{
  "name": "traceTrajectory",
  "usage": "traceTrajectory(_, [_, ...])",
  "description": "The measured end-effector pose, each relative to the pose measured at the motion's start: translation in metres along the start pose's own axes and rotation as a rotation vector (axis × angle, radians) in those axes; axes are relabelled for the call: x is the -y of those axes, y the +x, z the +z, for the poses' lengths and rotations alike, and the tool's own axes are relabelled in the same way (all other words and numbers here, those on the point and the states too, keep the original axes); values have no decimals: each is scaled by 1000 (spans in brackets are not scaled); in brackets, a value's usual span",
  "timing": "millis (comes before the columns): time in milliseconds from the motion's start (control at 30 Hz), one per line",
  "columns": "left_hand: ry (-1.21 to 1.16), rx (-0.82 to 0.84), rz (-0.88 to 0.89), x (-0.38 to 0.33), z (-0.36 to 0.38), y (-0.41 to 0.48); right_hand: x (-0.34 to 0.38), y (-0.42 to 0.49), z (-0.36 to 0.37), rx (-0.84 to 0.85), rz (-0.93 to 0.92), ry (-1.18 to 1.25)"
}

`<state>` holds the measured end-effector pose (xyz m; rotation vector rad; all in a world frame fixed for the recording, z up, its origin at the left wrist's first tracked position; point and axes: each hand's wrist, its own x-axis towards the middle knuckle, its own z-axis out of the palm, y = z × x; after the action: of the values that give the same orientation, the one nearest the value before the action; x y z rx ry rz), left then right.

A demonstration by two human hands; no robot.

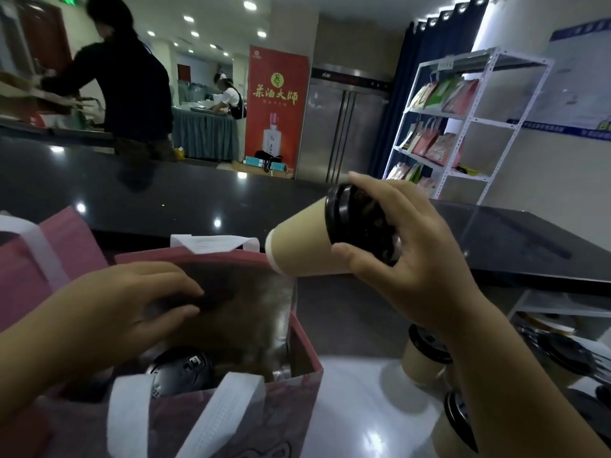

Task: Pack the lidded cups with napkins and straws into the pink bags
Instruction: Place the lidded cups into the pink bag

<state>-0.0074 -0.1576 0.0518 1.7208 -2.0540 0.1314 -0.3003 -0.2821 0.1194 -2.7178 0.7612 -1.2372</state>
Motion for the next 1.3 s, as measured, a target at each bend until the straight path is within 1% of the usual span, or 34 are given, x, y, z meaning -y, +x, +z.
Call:
traceTrajectory(67, [13, -17, -34, 8, -1, -9, 14, 9, 9, 74, -33, 113])
traceTrajectory(167, [51, -36, -66, 14, -5, -22, 27, 17, 31, 259, -66, 191])
traceTrajectory(267, [156, -36, -122, 16, -11, -31, 32, 23, 56, 483, -107, 115])
traceTrajectory(333, [171, -18, -203, 18, -13, -36, 33, 26, 72, 622, -142, 27])
traceTrajectory(433, [144, 111, -287, 27, -13, -42, 32, 29, 93, 793, -206, -106])
traceTrajectory(533, [163, 249, -310, 31, -8, -41, 30, 28, 112, 946, -241, -196])
traceTrajectory(600, [171, 321, -312, 30, -3, -41, 29, 27, 124, 1032, -231, -218])
traceTrajectory(700, [152, 386, -314, 27, 2, -41, 28, 23, 140, 1099, -233, -260])
traceTrajectory(833, [106, 419, -294, 19, 2, -43, 26, 17, 158, 1144, -246, -302])
traceTrajectory(1100, [138, 406, -269, 16, 5, -44, 29, 14, 181, 1272, -297, -338])
traceTrajectory(1300, [123, 401, -275, 21, 3, -43, 23, 16, 173, 1280, -314, -368])
